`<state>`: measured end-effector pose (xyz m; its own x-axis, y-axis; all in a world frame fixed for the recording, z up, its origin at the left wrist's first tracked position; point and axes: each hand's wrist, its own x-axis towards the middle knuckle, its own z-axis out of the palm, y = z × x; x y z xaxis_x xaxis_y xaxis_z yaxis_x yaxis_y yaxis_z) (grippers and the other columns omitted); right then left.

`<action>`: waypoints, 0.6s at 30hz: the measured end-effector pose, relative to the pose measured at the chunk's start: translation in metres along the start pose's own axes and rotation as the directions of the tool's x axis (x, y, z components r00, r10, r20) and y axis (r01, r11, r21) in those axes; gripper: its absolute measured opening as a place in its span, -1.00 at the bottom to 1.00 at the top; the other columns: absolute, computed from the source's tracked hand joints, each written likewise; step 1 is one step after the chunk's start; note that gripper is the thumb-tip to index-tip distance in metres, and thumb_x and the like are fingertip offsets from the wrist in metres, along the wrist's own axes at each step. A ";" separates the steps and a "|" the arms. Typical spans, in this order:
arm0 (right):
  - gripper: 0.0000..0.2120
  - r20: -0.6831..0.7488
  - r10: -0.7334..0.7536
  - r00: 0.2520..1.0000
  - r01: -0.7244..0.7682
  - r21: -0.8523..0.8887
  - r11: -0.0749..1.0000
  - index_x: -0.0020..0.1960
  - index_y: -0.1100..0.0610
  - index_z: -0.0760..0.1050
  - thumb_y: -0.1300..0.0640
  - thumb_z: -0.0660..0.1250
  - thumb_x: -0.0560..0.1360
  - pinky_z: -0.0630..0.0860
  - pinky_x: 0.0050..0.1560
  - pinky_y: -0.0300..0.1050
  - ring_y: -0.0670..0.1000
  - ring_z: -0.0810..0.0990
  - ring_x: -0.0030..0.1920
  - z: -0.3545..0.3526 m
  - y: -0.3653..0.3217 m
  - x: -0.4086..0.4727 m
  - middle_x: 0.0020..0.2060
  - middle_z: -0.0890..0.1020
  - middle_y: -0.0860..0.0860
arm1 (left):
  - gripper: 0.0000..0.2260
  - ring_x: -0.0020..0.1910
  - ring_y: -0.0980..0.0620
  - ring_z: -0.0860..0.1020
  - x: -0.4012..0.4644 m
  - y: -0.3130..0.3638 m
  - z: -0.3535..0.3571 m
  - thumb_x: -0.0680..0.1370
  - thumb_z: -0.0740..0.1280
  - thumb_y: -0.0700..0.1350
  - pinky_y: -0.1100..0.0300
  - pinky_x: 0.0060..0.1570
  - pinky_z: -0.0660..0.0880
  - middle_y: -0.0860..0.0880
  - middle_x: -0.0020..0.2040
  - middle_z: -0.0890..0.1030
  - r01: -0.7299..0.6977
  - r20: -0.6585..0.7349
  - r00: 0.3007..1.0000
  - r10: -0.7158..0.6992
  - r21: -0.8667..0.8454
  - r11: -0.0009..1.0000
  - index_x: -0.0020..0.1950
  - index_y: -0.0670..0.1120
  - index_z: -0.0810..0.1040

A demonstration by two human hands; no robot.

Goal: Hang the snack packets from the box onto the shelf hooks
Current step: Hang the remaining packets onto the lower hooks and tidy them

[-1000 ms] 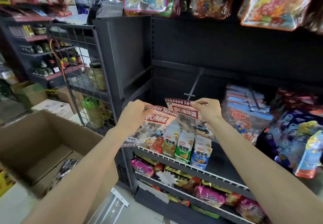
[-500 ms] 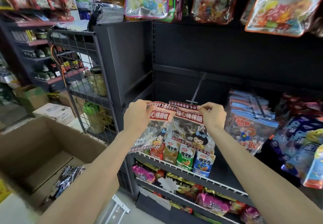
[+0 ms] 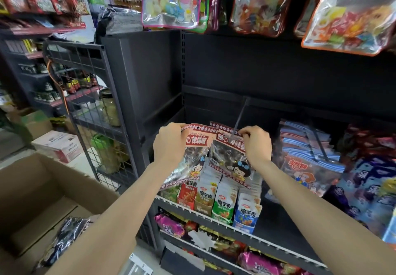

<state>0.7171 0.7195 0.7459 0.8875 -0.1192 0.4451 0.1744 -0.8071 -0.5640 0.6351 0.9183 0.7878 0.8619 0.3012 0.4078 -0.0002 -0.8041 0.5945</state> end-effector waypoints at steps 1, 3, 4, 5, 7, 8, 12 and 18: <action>-0.73 0.007 0.004 1.000 -0.004 -0.019 1.000 0.08 0.18 0.62 0.35 0.18 0.55 0.58 -0.16 -0.05 0.09 0.63 -0.10 0.002 0.003 0.008 0.06 0.63 0.10 | -0.73 0.01 -0.05 0.61 0.004 0.001 0.003 0.62 0.21 -0.08 0.14 -0.10 0.54 -0.09 0.10 0.64 -0.001 -0.001 1.000 0.001 0.002 1.000 0.27 -0.08 0.55; -0.70 0.017 0.008 1.000 -0.007 -0.067 0.998 0.13 0.20 0.61 0.40 0.18 0.54 0.50 -0.17 -0.13 0.14 0.61 -0.02 0.007 0.008 0.025 0.12 0.59 0.13 | -0.73 0.01 -0.06 0.61 0.013 0.004 0.010 0.62 0.22 -0.08 0.12 -0.08 0.54 -0.09 0.10 0.64 0.002 0.002 1.000 -0.002 0.001 1.000 0.27 -0.08 0.55; -0.68 0.022 0.013 1.000 -0.011 -0.093 0.996 0.15 0.21 0.60 0.42 0.17 0.53 0.46 -0.17 -0.15 0.16 0.60 0.02 0.009 0.009 0.034 0.15 0.57 0.14 | -0.73 0.01 -0.06 0.61 0.018 0.005 0.014 0.61 0.22 -0.07 0.10 -0.06 0.54 -0.09 0.09 0.64 0.007 0.003 1.000 -0.007 -0.001 1.000 0.27 -0.08 0.55; -0.66 0.026 0.024 0.999 -0.021 -0.113 0.993 0.17 0.21 0.59 0.43 0.17 0.52 0.43 -0.17 -0.15 0.17 0.59 0.04 0.012 0.011 0.044 0.17 0.55 0.14 | -0.73 0.00 -0.06 0.61 0.023 0.007 0.018 0.61 0.22 -0.06 0.08 -0.05 0.56 -0.09 0.07 0.64 0.013 0.004 1.000 -0.013 -0.008 1.000 0.26 -0.08 0.56; -0.65 0.048 0.059 0.997 -0.052 -0.138 0.989 0.21 0.22 0.56 0.44 0.15 0.53 0.44 -0.13 -0.12 0.20 0.57 0.08 0.019 0.014 0.064 0.20 0.51 0.16 | -0.74 -0.03 -0.04 0.62 0.033 0.009 0.026 0.61 0.23 -0.04 0.04 -0.04 0.58 -0.08 0.05 0.65 0.023 0.010 1.000 -0.023 -0.024 0.999 0.25 -0.06 0.56; -0.65 0.068 0.082 0.994 -0.071 -0.146 0.987 0.22 0.22 0.53 0.43 0.15 0.53 0.47 -0.07 -0.08 0.21 0.55 0.12 0.021 0.015 0.074 0.23 0.48 0.17 | -0.74 -0.04 -0.04 0.62 0.038 0.010 0.030 0.61 0.23 -0.05 0.05 -0.06 0.58 -0.07 0.04 0.66 0.027 0.015 1.000 -0.027 -0.026 0.999 0.25 -0.06 0.56; -0.59 0.195 0.169 0.966 -0.124 -0.223 0.967 0.36 0.16 0.41 0.34 0.20 0.53 0.29 0.35 0.15 0.17 0.34 0.35 0.031 0.020 0.107 0.37 0.33 0.13 | -0.75 -0.09 -0.02 0.62 0.052 0.015 0.040 0.61 0.22 -0.04 0.09 -0.11 0.58 -0.07 -0.01 0.66 0.021 0.022 1.000 -0.020 -0.023 1.000 0.24 -0.05 0.57; -0.54 0.171 0.094 0.981 -0.073 -0.125 0.989 0.42 0.23 0.32 0.31 0.25 0.53 0.02 0.50 0.00 0.14 0.07 0.51 0.035 0.032 0.105 0.50 0.16 0.14 | -0.75 -0.10 -0.02 0.62 0.055 0.006 0.045 0.61 0.23 -0.05 0.11 -0.13 0.55 -0.06 -0.01 0.66 0.038 0.033 0.999 -0.037 -0.039 0.999 0.22 -0.04 0.58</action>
<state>0.8304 0.7012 0.7501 0.9599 -0.0940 0.2641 0.0541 -0.8622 -0.5036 0.7050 0.9072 0.7825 0.8775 0.3139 0.3625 0.0131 -0.7714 0.6362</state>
